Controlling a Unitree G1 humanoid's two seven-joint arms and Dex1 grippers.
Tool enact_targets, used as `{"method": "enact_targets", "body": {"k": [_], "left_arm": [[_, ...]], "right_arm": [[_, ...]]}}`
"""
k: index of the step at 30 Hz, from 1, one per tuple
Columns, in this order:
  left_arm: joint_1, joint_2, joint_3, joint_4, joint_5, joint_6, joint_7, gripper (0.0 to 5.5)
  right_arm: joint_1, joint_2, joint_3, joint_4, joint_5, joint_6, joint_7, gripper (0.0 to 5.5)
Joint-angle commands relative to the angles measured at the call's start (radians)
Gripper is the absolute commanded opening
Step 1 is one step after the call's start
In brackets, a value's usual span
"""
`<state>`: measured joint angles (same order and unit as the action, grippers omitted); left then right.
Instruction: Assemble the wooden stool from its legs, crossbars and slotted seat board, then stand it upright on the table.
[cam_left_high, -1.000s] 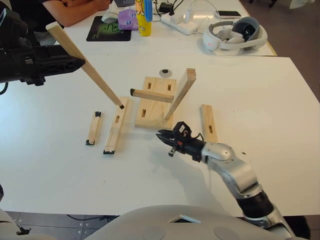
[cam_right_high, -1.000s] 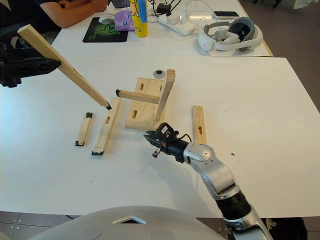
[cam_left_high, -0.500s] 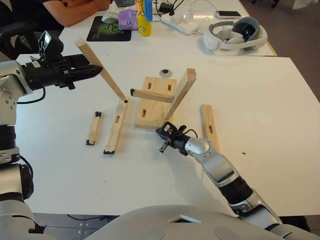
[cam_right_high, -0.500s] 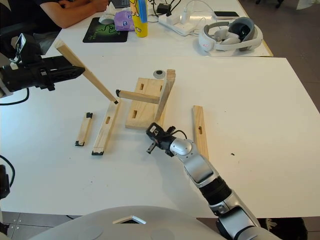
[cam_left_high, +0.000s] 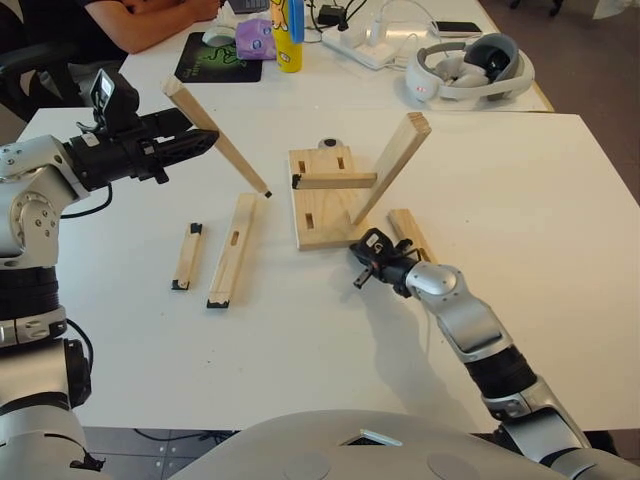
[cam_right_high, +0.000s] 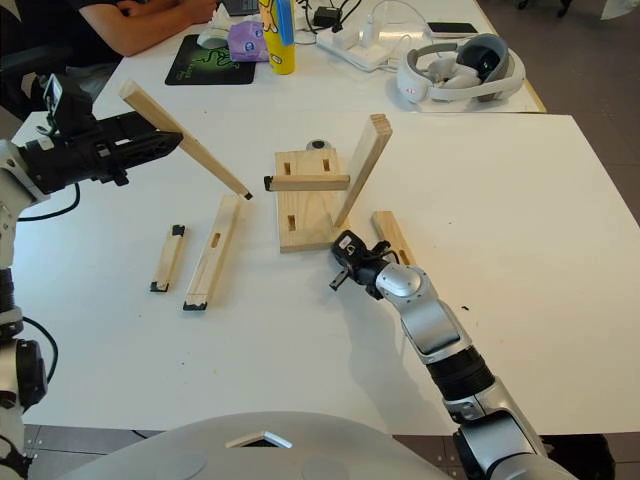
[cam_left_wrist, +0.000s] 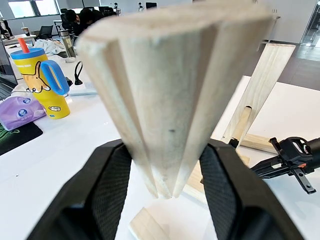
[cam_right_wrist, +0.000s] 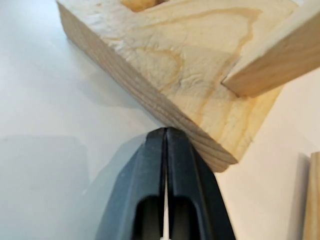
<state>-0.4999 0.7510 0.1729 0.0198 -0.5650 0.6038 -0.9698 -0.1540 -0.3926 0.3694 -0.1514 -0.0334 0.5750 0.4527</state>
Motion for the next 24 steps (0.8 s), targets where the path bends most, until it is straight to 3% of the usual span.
{"method": "enact_targets", "body": {"k": [1,8,15,24], "left_arm": [[0.042,-0.04,0.016,-0.055,0.0,-0.05,0.027,2.08],[0.076,-0.066,-0.031,-0.061,0.017,-0.103,-0.004,2.08],[0.023,-0.058,-0.085,-0.02,0.031,-0.111,-0.077,2.08],[0.012,-0.055,-0.143,-0.038,0.033,-0.095,-0.155,2.08]], "right_arm": [[0.031,0.055,-0.077,-0.141,0.058,0.082,-0.027,0.0],[0.062,0.258,-0.163,-0.29,0.17,0.186,-0.146,0.0],[0.052,0.311,-0.151,-0.123,0.115,0.145,-0.247,0.0],[0.041,0.318,-0.132,0.009,0.116,0.13,-0.233,0.0]]}}
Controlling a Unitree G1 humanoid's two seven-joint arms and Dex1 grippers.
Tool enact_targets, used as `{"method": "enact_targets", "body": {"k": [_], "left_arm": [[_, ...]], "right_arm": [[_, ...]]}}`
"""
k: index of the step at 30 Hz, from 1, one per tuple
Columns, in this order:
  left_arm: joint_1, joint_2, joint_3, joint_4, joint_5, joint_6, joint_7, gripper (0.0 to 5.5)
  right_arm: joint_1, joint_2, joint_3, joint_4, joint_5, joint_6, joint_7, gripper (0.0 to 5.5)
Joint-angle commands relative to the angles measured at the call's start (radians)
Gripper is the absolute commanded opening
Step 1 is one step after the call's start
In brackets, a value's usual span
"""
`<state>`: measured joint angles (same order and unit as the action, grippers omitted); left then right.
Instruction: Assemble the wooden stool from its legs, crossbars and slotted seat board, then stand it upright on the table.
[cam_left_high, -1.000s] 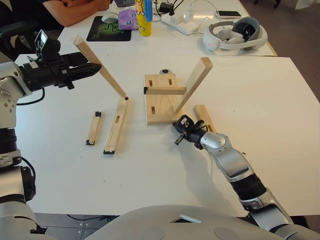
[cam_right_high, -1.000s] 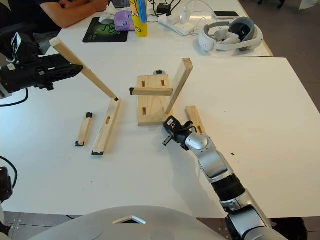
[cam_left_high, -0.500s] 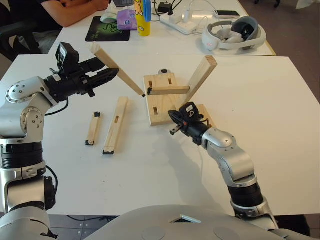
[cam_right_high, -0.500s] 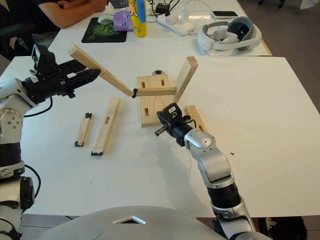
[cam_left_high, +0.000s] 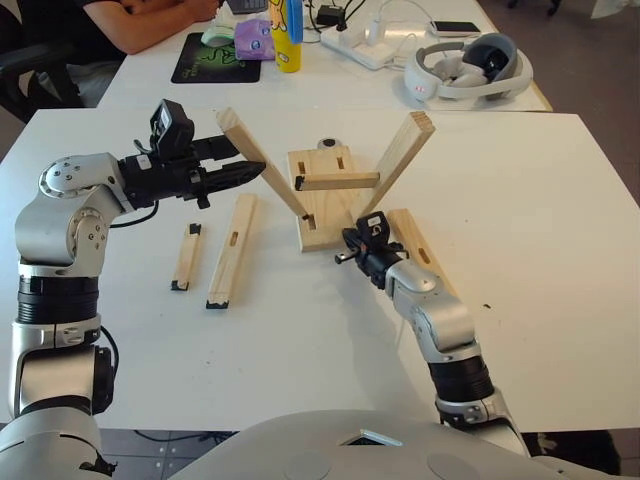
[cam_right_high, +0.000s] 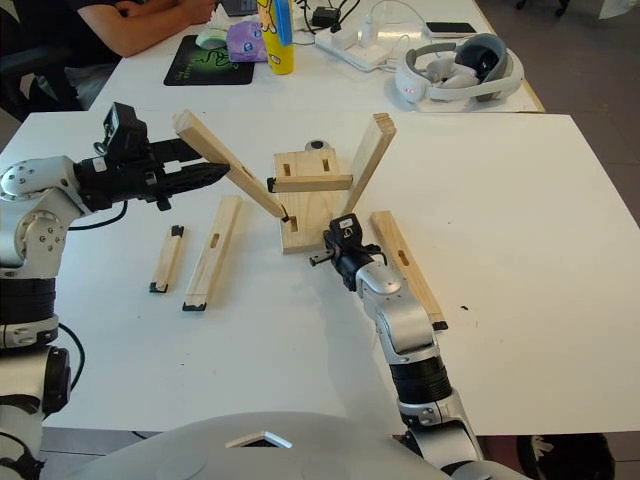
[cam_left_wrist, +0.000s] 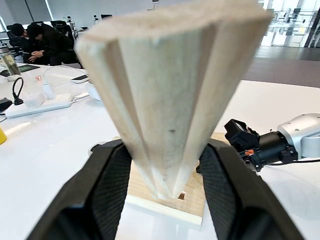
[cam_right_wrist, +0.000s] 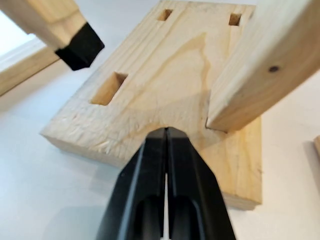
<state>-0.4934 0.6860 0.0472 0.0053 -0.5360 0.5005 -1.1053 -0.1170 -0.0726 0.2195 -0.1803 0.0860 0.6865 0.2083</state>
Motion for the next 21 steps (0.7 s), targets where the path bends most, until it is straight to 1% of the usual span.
{"method": "enact_targets", "body": {"k": [1,9,21], "left_arm": [[0.015,0.01,-0.025,-0.031,0.012,0.001,-0.021,2.08],[0.028,0.015,-0.059,-0.033,0.062,-0.048,-0.028,2.07],[-0.061,0.047,-0.12,0.115,0.152,-0.131,-0.115,2.07]], "right_arm": [[0.003,-0.004,0.021,0.041,-0.004,0.019,0.013,0.0],[0.008,-0.025,0.049,0.052,0.001,0.022,0.043,0.0],[-0.007,-0.034,0.059,0.074,-0.003,0.046,0.055,0.0]]}}
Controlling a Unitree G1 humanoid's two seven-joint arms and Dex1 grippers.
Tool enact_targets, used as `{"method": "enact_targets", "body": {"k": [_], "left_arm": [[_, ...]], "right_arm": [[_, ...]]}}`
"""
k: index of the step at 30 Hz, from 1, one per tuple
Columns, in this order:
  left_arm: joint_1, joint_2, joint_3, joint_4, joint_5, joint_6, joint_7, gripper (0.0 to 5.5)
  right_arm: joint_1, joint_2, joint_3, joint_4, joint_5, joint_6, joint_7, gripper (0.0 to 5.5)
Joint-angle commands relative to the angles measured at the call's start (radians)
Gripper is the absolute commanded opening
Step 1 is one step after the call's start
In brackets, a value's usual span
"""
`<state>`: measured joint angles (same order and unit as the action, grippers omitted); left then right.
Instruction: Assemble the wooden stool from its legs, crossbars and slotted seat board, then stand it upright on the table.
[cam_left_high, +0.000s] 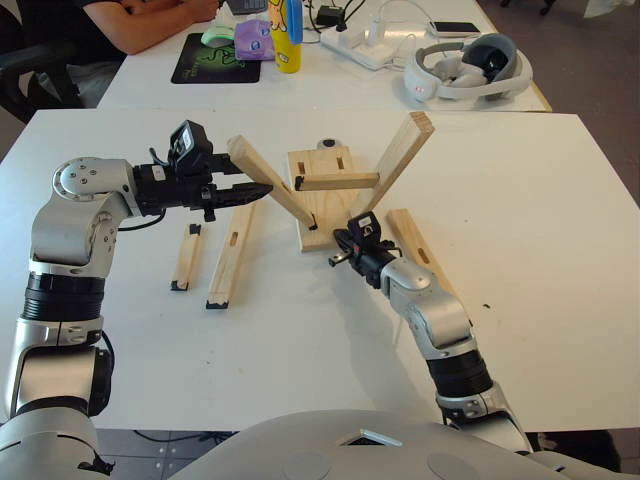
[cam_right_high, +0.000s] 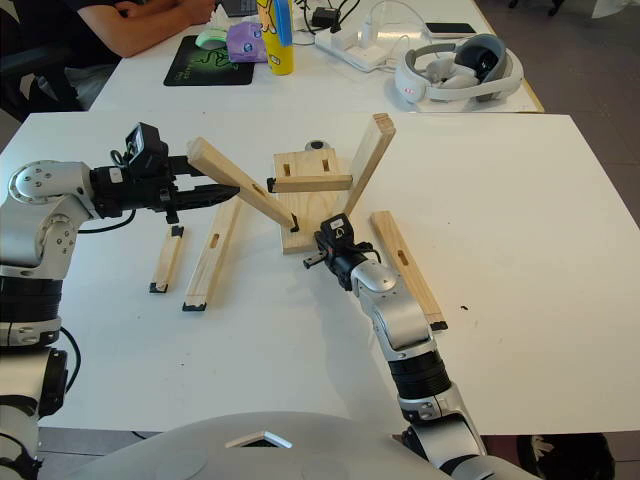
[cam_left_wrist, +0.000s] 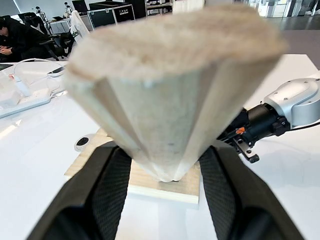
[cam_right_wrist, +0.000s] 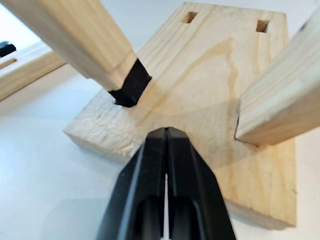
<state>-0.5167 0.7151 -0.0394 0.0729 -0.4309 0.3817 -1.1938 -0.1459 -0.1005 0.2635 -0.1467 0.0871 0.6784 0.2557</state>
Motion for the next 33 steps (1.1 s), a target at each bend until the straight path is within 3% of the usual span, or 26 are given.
{"method": "enact_targets", "body": {"k": [1,14,25,33], "left_arm": [[-0.053,0.016,-0.038,0.059,0.05,-0.012,-0.035,2.07],[-0.304,0.021,-0.138,0.186,0.117,0.019,-0.218,2.07],[-0.207,0.014,-0.111,0.229,0.14,-0.031,-0.177,2.07],[-0.17,0.013,-0.098,0.16,0.107,0.037,-0.181,2.07]], "right_arm": [[0.021,-0.005,0.016,0.042,-0.003,0.055,0.008,0.0],[0.02,0.008,0.02,0.041,-0.004,0.063,-0.004,0.0],[0.021,0.008,0.033,0.036,0.0,0.068,0.007,0.0],[0.013,0.003,0.036,0.044,0.004,0.069,0.014,0.0]]}}
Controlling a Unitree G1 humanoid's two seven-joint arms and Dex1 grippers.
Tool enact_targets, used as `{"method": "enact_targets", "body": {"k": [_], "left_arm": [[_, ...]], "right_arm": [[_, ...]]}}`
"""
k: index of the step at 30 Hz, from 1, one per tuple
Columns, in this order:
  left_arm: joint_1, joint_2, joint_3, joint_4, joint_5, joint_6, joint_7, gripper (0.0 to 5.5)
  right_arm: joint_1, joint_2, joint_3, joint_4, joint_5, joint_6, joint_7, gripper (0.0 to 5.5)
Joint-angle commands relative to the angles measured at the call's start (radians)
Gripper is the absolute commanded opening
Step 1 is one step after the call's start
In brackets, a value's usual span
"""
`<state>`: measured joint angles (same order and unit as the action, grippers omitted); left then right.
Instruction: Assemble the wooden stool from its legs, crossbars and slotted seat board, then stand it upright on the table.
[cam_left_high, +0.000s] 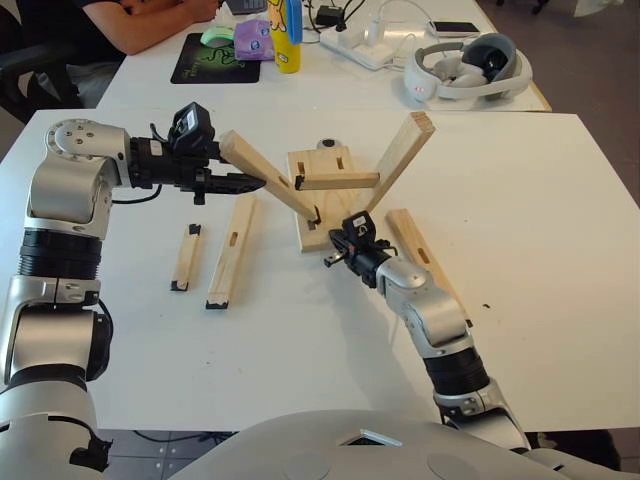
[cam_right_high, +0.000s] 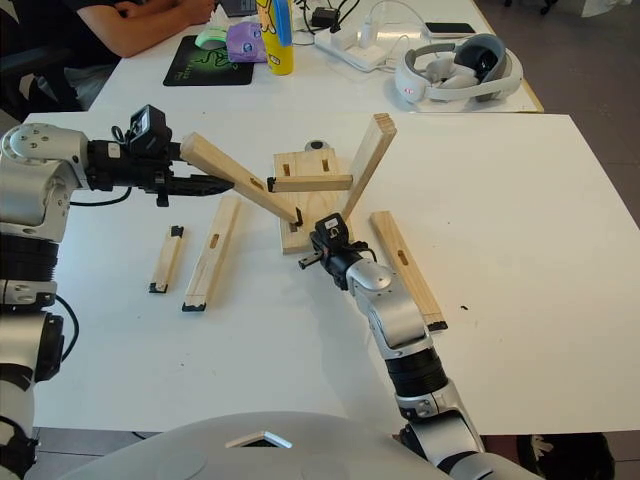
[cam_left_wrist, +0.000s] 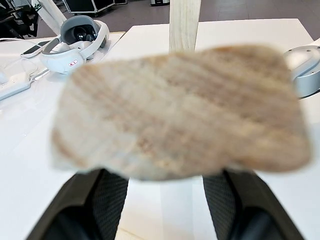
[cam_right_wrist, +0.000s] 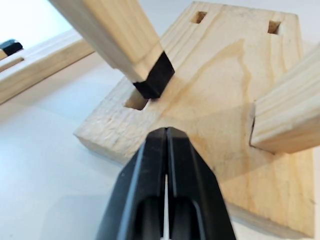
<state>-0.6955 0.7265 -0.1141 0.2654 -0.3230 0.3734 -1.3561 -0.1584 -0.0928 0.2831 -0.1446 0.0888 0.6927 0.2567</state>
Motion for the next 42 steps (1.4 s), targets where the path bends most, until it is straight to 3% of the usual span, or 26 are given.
{"method": "enact_targets", "body": {"k": [1,25,42], "left_arm": [[-0.004,0.003,-0.025,-0.036,-0.002,0.054,-0.022,2.07],[-0.151,0.036,-0.075,0.06,0.089,0.031,-0.114,2.07],[-0.161,0.001,-0.095,-0.002,0.115,0.087,-0.051,2.07]], "right_arm": [[0.026,-0.004,0.016,0.042,0.002,0.055,0.012,0.0],[0.025,0.031,-0.002,0.049,-0.002,0.037,-0.019,0.0],[0.024,0.033,0.005,0.071,-0.006,0.048,-0.027,0.0]]}}
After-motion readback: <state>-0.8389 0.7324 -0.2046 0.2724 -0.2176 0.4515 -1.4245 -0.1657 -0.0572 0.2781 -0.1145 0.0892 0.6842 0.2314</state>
